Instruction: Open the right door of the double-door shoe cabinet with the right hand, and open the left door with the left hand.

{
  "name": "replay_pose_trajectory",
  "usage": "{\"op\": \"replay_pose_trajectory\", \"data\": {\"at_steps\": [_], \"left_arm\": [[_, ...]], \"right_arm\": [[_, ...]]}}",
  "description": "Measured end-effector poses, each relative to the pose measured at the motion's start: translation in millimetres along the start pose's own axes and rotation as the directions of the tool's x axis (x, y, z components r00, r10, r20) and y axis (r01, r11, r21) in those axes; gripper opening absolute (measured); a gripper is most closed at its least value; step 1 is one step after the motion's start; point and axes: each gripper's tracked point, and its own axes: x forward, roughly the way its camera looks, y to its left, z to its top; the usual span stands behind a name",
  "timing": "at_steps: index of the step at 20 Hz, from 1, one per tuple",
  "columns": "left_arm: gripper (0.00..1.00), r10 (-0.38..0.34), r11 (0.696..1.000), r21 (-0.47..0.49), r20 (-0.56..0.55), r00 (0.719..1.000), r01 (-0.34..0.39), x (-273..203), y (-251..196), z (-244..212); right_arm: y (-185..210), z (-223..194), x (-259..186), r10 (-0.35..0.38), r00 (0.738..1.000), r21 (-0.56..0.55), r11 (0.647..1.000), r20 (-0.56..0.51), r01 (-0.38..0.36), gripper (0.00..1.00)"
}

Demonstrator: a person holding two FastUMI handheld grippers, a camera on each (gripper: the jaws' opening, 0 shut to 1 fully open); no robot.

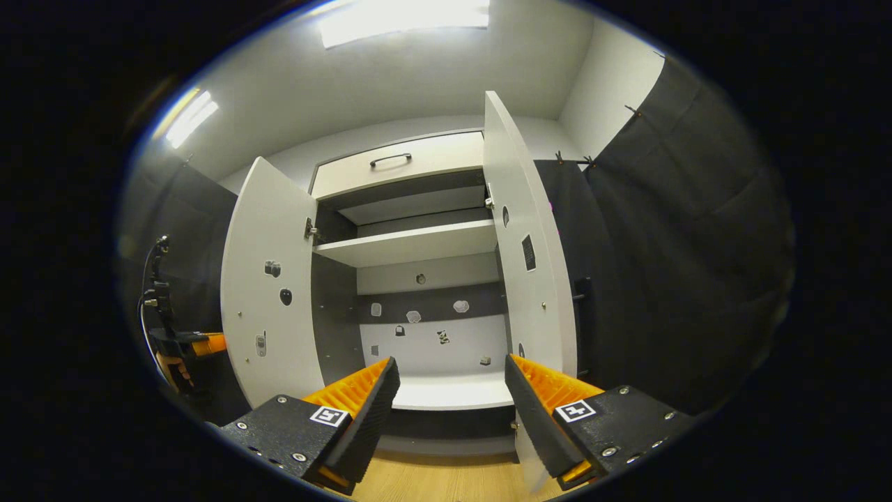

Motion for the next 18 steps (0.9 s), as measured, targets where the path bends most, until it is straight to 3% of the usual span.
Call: {"op": "replay_pose_trajectory", "data": {"at_steps": [2, 6, 14, 17, 18], "left_arm": [[0.02, -0.069, 0.995, -0.067, 0.006, 0.998, 0.069, -8, -5, 4], [0.03, -0.020, 0.998, -0.065, 0.032, 0.999, 0.022, -24, 17, 22], [0.04, -0.119, 0.991, -0.063, 0.008, 0.993, 0.119, -64, -27, 37], [0.08, -0.157, 0.984, -0.086, -0.004, 0.988, 0.156, -76, -48, 40], [0.15, -0.156, 0.984, -0.084, -0.013, 0.988, 0.154, -80, -51, 40]], "right_arm": [[-1, 1, 1, 0.001, 1.000, 0.001, 1.000, 0.000, -0.001, 0.92], [0, -1, 2, -0.002, 1.000, -0.008, 1.000, -0.008, 0.002, 0.92], [-3, 13, 0, -0.022, 1.000, -0.032, 0.999, -0.001, 0.022, 0.92], [-6, 18, -2, -0.028, 1.000, -0.047, 0.999, -0.006, 0.028, 0.92], [-7, 19, -3, -0.033, 0.999, -0.049, 0.998, -0.011, 0.033, 0.92]]}}
